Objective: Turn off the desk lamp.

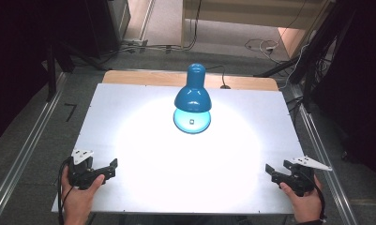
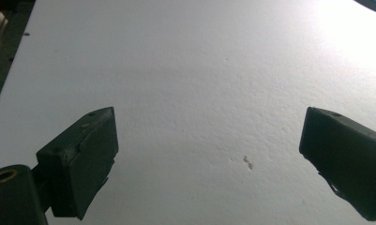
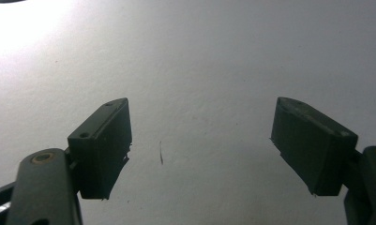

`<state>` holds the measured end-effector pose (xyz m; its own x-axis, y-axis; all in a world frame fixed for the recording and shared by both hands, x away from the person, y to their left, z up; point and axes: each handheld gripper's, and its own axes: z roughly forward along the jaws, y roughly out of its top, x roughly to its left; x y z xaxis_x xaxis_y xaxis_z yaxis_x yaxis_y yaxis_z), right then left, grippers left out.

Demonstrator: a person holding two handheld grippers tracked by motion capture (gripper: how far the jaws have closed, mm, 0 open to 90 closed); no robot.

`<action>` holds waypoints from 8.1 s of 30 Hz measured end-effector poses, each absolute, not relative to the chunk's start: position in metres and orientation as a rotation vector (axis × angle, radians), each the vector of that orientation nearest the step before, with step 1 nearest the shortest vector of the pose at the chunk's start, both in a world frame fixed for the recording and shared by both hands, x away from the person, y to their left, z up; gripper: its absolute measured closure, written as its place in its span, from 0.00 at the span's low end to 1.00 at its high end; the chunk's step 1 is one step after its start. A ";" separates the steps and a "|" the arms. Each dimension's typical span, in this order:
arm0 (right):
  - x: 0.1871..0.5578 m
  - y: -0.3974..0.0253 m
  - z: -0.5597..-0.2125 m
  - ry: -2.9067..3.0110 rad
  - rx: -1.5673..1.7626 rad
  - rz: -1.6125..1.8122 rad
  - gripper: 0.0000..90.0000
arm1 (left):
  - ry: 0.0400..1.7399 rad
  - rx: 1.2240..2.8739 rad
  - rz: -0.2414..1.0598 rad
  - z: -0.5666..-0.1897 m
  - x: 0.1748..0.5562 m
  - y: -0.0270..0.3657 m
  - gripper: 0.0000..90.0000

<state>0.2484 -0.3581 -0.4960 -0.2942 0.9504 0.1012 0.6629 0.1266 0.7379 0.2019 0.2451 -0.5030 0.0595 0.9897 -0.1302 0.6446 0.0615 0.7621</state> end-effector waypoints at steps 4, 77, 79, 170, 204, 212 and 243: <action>0.249 -0.359 -0.494 2.004 1.555 1.005 0.21 | 1.649 1.630 0.596 -0.505 0.201 0.248 0.06; 0.298 -0.239 -0.488 2.182 1.332 1.062 0.22 | 1.619 1.610 0.652 -0.503 0.199 0.241 0.06; 0.298 -0.239 -0.488 2.180 1.332 1.064 0.22 | 1.619 1.611 0.652 -0.502 0.199 0.242 0.06; 0.356 -0.143 -0.491 2.186 1.234 1.021 0.39 | 1.614 1.612 0.634 -0.501 0.198 0.245 0.06; 0.382 -0.102 -0.497 2.180 1.102 1.113 0.98 | 1.614 1.598 0.612 -0.502 0.196 0.249 0.06; 0.388 -0.099 -0.499 2.163 1.118 1.103 0.98 | 1.616 1.596 0.610 -0.502 0.195 0.250 0.06; 0.390 -0.100 -0.501 2.151 1.123 1.127 0.98 | 1.609 1.596 0.614 -0.501 0.192 0.248 0.06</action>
<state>0.3901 -0.1005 -0.5008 -0.5594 0.8285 -0.0268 0.4497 0.3305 0.8298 0.1924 0.2477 -0.5008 0.0846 0.9790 -0.1856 0.6061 0.0973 0.7894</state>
